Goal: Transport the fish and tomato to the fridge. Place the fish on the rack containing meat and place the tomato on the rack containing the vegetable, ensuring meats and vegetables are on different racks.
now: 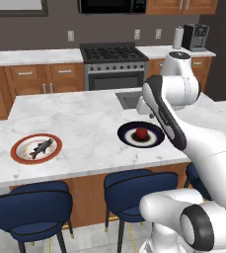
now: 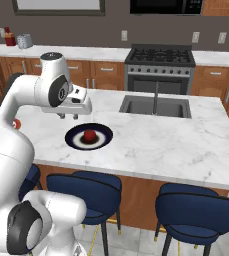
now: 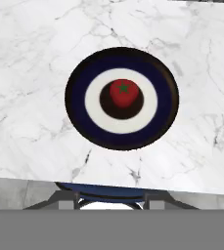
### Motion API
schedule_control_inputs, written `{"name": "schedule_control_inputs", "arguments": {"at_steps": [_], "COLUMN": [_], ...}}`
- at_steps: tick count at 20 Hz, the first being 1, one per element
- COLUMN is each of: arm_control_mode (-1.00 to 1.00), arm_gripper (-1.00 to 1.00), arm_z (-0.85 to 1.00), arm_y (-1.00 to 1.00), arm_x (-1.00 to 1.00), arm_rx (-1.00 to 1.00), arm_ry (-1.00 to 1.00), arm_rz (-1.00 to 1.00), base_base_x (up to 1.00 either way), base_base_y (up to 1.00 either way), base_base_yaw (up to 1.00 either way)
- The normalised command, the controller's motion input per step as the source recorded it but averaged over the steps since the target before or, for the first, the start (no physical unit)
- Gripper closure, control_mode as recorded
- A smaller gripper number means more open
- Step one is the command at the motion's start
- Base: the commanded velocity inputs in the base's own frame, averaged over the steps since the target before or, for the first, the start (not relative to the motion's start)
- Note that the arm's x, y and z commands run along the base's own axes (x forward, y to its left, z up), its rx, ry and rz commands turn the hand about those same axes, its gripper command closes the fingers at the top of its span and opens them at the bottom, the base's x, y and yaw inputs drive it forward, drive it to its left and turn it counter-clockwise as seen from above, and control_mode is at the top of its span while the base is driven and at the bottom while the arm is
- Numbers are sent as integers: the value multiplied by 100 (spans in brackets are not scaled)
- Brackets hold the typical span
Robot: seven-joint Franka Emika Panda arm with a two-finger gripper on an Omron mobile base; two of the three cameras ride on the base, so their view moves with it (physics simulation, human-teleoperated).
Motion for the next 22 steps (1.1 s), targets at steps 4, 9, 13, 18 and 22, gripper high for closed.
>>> {"name": "schedule_control_inputs", "arguments": {"at_steps": [4, 9, 13, 18, 22], "arm_control_mode": [-100, -100, -100, -100, -100], "arm_gripper": [-100, -100, -100, -100, -100], "arm_z": [0, 0, 0, 18, 45], "arm_y": [2, 9, 0, 0, 0], "arm_x": [-48, -85, -80, -65, -30], "arm_rx": [0, -3, -1, 0, 0], "arm_ry": [-2, -7, -4, -11, -4], "arm_rz": [0, 0, 0, 0, 0], "base_base_x": [0, 0, 0, 0, 0], "base_base_y": [0, 0, 0, 0, 0], "base_base_yaw": [0, 0, 0, 0, 0]}}
